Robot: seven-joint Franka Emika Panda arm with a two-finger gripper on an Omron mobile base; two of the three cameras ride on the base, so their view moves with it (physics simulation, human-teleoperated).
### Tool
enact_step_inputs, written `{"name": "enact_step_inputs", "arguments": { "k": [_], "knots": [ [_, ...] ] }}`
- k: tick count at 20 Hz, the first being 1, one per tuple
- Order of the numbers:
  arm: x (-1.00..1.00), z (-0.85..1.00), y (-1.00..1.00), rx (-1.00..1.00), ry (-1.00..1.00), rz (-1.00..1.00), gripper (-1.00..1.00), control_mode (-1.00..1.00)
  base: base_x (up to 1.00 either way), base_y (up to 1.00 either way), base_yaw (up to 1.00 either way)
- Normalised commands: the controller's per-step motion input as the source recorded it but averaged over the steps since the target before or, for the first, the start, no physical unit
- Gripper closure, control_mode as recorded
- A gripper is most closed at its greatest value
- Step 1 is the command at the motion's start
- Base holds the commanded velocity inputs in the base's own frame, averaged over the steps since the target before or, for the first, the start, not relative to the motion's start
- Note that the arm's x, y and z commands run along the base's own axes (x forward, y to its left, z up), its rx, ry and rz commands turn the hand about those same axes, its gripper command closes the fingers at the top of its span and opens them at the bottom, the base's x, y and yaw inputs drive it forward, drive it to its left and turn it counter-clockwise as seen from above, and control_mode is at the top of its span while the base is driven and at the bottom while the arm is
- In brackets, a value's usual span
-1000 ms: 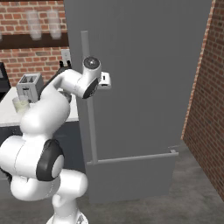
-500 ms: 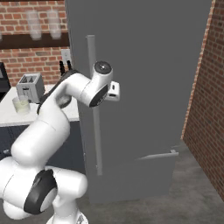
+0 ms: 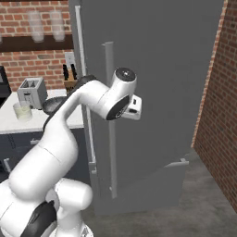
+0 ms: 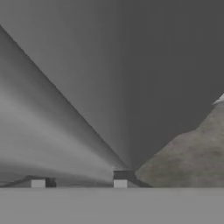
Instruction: Grab a lemon wedge from the fridge and one ice cube from the ice bowl, and put them in the glass of lemonade.
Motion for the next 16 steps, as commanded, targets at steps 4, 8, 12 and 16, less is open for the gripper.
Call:
{"name": "enact_step_inputs", "arguments": {
  "k": [4, 8, 12, 16],
  "knots": [
    [-0.34, 0.0, -1.0, 0.01, 0.0, -0.13, 1.0, -1.0, 0.0, 0.0, 0.0],
    [-0.72, -0.12, -1.0, 0.06, -0.02, -0.18, -1.0, -1.0, 0.0, 0.0, 0.0],
    [-0.61, -0.04, -0.63, 0.06, -0.11, -0.07, -1.0, -1.0, 0.0, 0.0, 0.0],
    [-0.97, 0.26, -0.25, 0.08, -0.33, 0.02, -1.0, -1.0, 0.0, 0.0, 0.0]
  ]
}}
